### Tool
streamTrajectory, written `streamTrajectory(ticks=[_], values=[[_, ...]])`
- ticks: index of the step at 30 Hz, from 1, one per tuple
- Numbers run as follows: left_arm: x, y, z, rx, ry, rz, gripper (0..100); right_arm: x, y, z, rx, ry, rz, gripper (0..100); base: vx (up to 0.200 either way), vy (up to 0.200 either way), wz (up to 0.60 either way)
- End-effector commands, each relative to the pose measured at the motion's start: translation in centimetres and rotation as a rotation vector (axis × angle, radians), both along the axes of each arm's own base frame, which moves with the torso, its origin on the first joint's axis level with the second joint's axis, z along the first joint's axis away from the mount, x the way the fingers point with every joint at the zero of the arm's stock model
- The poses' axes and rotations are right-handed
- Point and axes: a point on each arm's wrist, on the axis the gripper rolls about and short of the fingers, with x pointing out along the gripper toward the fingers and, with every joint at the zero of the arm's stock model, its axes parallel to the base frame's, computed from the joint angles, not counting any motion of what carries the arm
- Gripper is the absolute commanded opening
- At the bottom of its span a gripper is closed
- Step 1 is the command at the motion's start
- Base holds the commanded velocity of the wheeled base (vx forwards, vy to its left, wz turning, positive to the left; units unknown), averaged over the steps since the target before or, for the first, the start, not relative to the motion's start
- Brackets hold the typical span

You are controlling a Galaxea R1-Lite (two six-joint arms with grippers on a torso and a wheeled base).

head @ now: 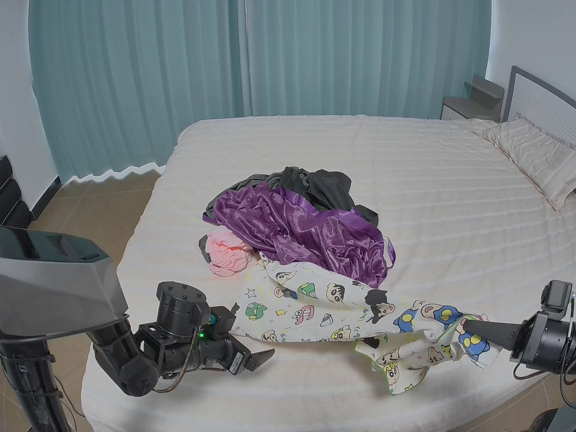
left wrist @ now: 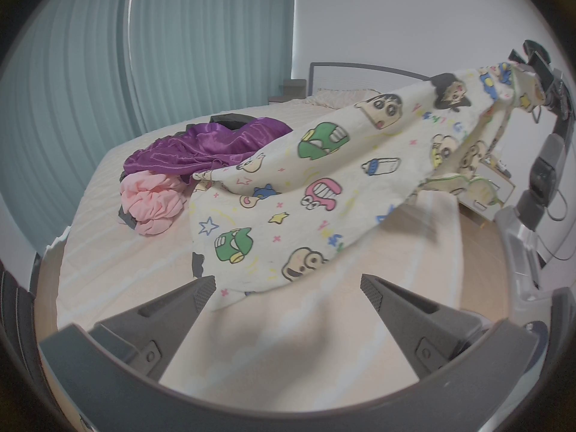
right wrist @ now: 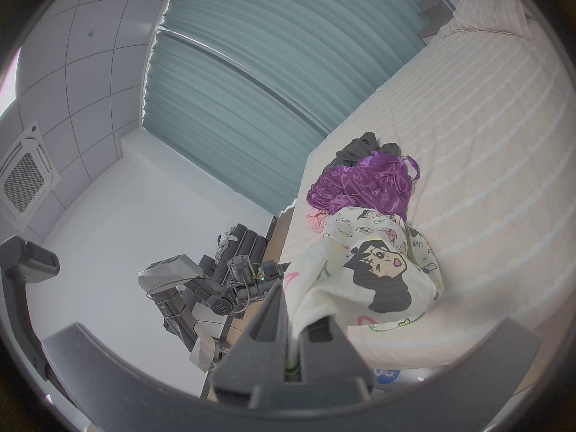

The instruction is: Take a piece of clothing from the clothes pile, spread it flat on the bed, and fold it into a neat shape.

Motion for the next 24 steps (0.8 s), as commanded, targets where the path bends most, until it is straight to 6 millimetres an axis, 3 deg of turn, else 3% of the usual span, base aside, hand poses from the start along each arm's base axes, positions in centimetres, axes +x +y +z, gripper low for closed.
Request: streamTrajectory(ticks=[1,5,18,24], values=[[0.5,-0.6,-2.3,0.029,0.027,0.012,100,0.2,0.1,0.1,0.002,-0.001,-0.005,0,0.000,0.000,0.00],[1.3,-1.3,-2.8,-0.001,-0.026,0.016,100,0.7,0.3,1.3,0.038,-0.015,-0.019,0,0.000,0.000,0.00],[3.8,-2.6,-3.9,-0.035,-0.056,0.077,100,0.6,0.2,1.6,0.059,-0.021,-0.023,0,0.000,0.000,0.00],[5.5,-3.4,-5.5,-0.027,-0.082,0.116,100,0.6,0.2,1.6,0.060,-0.022,-0.022,0,0.000,0.000,0.00]])
